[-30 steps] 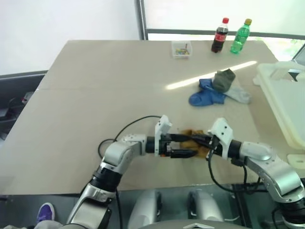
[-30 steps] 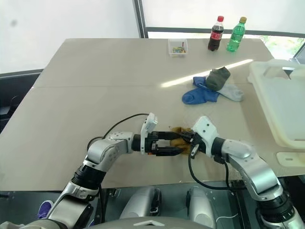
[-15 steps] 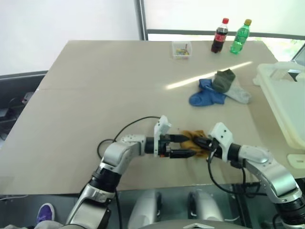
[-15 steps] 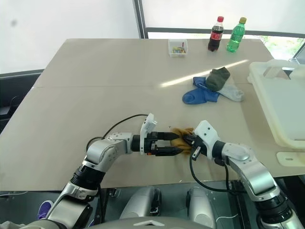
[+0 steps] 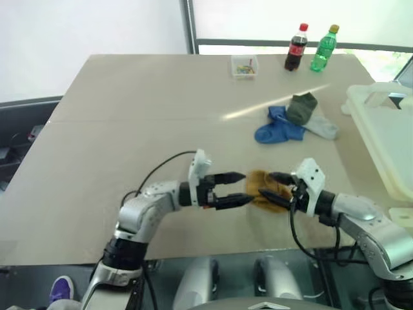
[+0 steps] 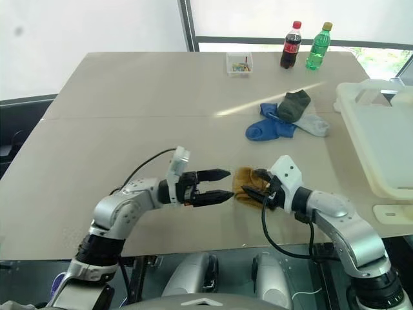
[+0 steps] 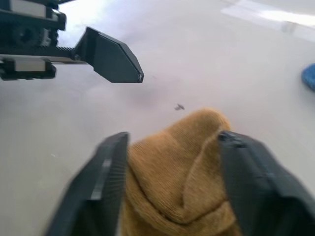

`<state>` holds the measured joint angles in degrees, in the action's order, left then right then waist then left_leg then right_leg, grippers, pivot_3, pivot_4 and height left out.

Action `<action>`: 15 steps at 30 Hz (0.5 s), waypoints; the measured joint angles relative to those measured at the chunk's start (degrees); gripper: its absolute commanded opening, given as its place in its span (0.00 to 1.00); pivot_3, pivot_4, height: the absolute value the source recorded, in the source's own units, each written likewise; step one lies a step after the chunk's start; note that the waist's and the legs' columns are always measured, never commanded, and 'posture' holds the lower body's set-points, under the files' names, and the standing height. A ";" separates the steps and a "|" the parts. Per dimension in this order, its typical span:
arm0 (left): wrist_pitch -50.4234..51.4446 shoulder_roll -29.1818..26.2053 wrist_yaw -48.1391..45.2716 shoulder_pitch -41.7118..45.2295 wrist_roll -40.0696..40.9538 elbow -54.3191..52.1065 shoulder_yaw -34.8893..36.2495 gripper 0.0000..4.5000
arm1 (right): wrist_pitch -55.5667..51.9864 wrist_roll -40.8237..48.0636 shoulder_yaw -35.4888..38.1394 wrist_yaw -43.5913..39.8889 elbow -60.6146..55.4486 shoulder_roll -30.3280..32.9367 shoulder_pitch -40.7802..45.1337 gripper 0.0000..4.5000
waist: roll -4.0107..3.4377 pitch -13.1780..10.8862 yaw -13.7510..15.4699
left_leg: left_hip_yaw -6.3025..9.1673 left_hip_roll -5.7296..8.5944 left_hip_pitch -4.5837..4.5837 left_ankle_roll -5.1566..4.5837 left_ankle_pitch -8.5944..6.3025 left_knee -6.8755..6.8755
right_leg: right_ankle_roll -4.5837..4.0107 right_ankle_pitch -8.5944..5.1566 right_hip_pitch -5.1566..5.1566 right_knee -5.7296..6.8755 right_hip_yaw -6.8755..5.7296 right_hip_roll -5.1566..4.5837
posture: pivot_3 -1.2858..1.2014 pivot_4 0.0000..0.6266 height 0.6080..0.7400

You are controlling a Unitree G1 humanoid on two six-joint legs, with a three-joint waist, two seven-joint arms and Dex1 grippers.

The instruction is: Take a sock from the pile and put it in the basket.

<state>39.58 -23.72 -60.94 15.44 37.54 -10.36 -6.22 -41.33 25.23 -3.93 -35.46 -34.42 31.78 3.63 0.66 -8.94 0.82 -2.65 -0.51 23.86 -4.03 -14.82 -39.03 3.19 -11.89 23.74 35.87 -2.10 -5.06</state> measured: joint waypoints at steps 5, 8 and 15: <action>-0.32 -1.05 0.91 -1.11 0.12 -0.53 0.69 1.00 | -3.09 -2.35 -0.04 4.98 0.34 -0.19 1.96 1.00 | 0.00 -0.01 0.02 | -0.01 0.01 0.01 0.00 0.00 0.00 | 0.00 0.00 0.03 0.00 0.00 0.00 | 0.52 0.24 0.94; -0.67 -1.07 1.45 -2.03 0.17 -1.48 1.21 1.00 | -4.66 -4.01 -0.58 6.98 2.11 -0.25 1.90 1.00 | -0.01 -0.02 0.03 | -0.04 0.01 0.03 0.00 0.00 0.01 | -0.01 0.00 0.05 0.00 0.01 0.01 | 0.52 0.24 0.94; -1.36 -0.98 3.30 -2.87 0.28 -2.55 1.34 1.00 | -13.28 -2.04 0.99 11.12 2.97 -3.01 1.80 1.00 | -0.02 -0.02 0.01 | -0.05 0.00 0.04 -0.01 0.00 0.02 | 0.00 0.00 0.05 0.00 0.01 0.01 | 0.52 0.24 0.94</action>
<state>38.23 -24.71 -57.64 12.57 37.82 -12.91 -4.88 -54.61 23.19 -2.95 -24.35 -31.45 28.77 5.43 0.64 -8.97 0.83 -2.70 -0.51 23.90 -4.04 -14.83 -39.01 3.18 -11.89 23.79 35.87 -2.09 -5.05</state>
